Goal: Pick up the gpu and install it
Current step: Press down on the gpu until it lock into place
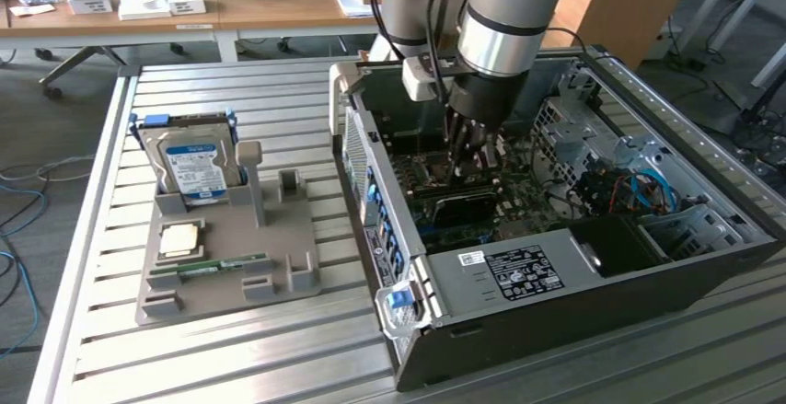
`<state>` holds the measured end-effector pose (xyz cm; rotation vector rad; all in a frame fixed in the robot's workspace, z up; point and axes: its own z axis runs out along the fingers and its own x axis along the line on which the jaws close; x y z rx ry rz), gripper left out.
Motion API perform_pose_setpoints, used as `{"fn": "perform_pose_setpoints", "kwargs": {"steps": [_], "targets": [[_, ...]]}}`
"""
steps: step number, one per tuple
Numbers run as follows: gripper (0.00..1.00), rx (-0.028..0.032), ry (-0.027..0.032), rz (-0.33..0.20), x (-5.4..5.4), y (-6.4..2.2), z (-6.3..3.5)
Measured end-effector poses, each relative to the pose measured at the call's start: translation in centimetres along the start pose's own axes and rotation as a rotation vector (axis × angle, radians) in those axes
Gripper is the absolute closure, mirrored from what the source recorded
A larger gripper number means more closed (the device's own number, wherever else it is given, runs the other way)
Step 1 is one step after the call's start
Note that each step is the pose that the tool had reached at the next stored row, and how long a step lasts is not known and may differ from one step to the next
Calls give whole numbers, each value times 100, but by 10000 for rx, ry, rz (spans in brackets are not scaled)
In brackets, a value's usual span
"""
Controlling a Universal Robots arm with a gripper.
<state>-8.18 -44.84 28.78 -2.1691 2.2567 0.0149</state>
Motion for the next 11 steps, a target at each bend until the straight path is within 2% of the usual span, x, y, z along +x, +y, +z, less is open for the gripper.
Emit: {"fn": "perform_pose_setpoints", "kwargs": {"steps": [11], "targets": [[89,1,-2,0,0,0,-19]]}}
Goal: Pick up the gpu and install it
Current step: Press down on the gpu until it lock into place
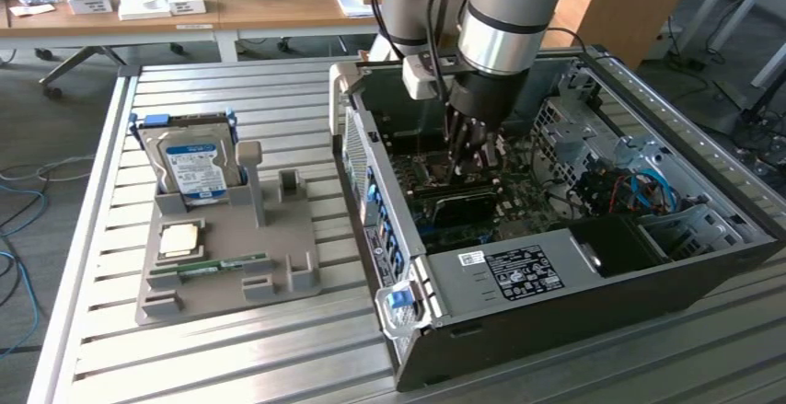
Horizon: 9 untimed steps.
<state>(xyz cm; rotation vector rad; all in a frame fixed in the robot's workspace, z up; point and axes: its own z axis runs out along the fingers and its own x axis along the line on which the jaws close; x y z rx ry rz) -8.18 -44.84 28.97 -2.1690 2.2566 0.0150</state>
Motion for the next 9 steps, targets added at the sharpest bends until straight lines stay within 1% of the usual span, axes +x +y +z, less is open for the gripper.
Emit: {"fn": "perform_pose_setpoints", "kwargs": {"steps": [6,9], "targets": [[89,0,2,0,0,0,-4],[89,-1,4,0,1,0,26]]}}
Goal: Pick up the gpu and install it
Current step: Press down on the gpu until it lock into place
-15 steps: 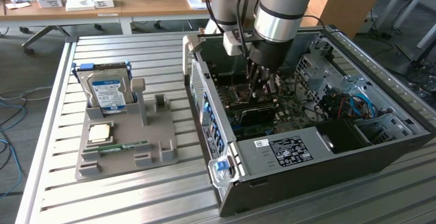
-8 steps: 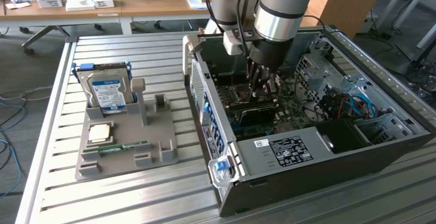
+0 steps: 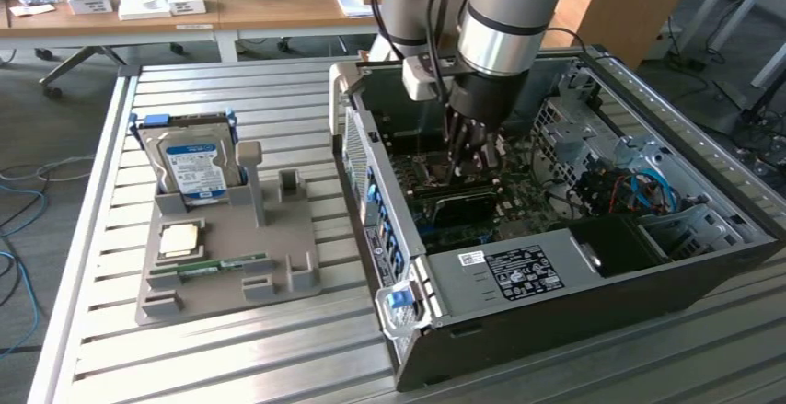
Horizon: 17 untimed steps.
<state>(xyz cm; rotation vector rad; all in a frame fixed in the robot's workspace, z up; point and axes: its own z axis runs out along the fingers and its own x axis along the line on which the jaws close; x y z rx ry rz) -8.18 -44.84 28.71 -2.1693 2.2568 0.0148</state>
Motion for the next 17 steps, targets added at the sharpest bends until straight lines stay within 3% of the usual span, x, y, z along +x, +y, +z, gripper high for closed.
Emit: {"fn": "perform_pose_setpoints", "kwargs": {"steps": [12,17], "targets": [[89,1,-3,0,2,0,169],[89,0,-1,0,2,-31,190]]}}
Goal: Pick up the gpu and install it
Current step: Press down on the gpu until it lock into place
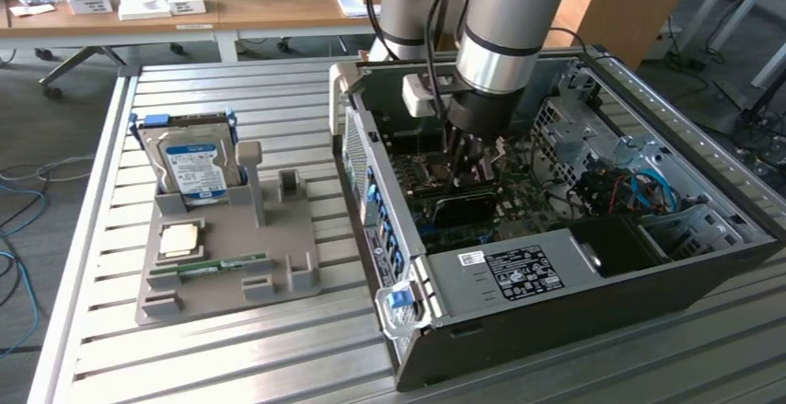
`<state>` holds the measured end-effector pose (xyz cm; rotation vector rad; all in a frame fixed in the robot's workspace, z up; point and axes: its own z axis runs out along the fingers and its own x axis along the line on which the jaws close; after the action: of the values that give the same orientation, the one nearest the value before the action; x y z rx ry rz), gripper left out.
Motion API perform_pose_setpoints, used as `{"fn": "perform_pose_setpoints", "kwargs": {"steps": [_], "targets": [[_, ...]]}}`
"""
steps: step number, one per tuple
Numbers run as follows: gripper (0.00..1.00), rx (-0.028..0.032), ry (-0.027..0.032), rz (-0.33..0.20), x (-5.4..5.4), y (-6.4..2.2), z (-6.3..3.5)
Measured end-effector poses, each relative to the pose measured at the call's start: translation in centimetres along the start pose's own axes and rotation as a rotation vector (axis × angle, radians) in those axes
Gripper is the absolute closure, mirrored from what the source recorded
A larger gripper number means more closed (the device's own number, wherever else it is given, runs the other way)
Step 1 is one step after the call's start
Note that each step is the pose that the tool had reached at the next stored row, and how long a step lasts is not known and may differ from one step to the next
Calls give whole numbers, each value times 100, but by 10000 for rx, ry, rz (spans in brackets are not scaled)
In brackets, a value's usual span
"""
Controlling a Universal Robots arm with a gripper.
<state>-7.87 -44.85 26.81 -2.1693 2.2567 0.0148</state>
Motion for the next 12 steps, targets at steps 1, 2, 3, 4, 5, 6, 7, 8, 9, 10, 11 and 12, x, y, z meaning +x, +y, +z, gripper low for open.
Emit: {"fn": "perform_pose_setpoints", "kwargs": {"steps": [1,2,3,4,5,6,7,8,9,10,11,12], "targets": [[89,0,1,0,0,0,0],[89,0,1,1,0,0,1],[89,1,-2,1,-1,0,7],[89,1,-2,1,0,0,19],[89,1,-1,1,0,0,29],[89,0,-1,1,0,0,37],[89,0,1,1,1,0,39],[89,-1,3,1,1,0,40],[89,0,0,1,0,0,44],[89,2,-4,0,0,0,50],[89,1,-2,0,0,0,57],[89,-1,4,0,1,0,63]]}}
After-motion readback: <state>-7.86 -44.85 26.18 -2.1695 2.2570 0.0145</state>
